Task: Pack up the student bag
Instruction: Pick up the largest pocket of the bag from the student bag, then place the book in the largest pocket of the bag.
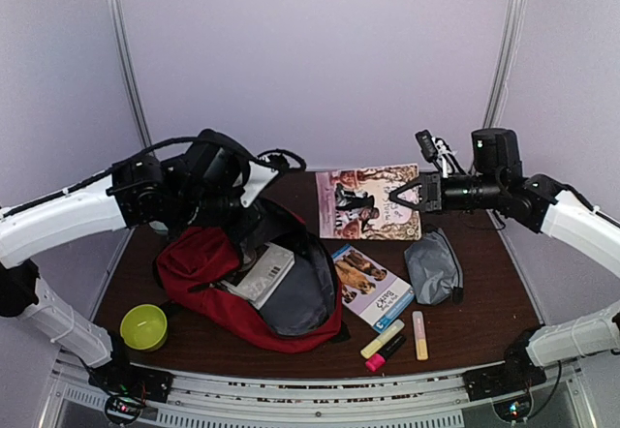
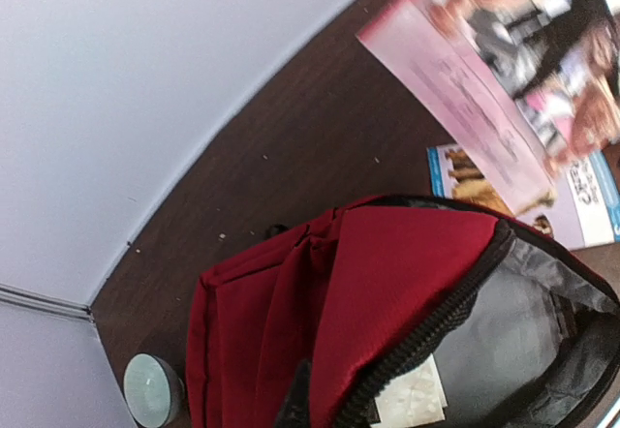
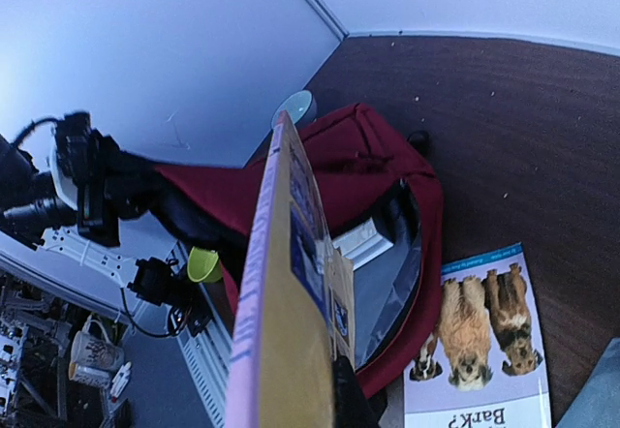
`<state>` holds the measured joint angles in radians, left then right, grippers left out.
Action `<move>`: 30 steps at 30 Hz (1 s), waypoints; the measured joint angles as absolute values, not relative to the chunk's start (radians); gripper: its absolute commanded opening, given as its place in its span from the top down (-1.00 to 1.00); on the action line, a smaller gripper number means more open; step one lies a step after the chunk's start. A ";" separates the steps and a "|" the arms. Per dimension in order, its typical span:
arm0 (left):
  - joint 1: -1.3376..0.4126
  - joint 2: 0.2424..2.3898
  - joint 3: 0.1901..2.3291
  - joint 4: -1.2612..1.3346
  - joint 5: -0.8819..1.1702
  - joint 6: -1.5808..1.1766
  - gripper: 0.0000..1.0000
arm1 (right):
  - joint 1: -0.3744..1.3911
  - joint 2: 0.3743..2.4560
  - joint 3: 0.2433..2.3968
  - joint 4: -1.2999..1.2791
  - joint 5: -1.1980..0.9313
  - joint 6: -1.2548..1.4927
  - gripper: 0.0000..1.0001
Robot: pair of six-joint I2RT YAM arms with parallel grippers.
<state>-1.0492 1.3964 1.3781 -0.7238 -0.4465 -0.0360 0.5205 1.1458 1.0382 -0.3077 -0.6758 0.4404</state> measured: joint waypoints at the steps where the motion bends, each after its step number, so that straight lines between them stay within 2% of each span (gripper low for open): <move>1: -1.046 1.396 1.402 -0.723 -0.462 -0.036 1.00 | 0.522 1.146 1.059 -0.355 -0.694 0.450 1.00; 9: -1.013 1.397 1.479 -0.725 -0.542 -0.038 1.00 | 0.565 1.150 1.163 -0.757 -0.719 0.353 1.00; 13: -1.002 1.396 1.478 -0.712 -0.521 -0.039 1.00 | 0.669 1.212 1.157 -0.812 -0.745 0.354 1.00; 16: -1.002 1.371 1.441 -0.670 -0.470 -0.039 1.00 | 0.741 1.282 1.113 -0.649 -0.739 0.471 1.00; 19: -1.002 1.325 1.392 -0.645 -0.439 -0.040 1.00 | 0.770 1.352 1.037 -0.337 -0.690 0.676 1.00; 24: -1.002 1.281 1.369 -0.606 -0.383 -0.048 1.00 | 0.836 1.562 1.030 0.093 -0.567 0.953 1.00; 27: -1.002 1.282 1.369 -0.579 -0.347 -0.051 1.00 | 0.883 1.720 1.080 0.246 -0.495 1.078 1.00; 30: -1.002 1.282 1.369 -0.569 -0.310 -0.052 1.00 | 0.915 1.789 1.097 0.315 -0.393 1.143 1.00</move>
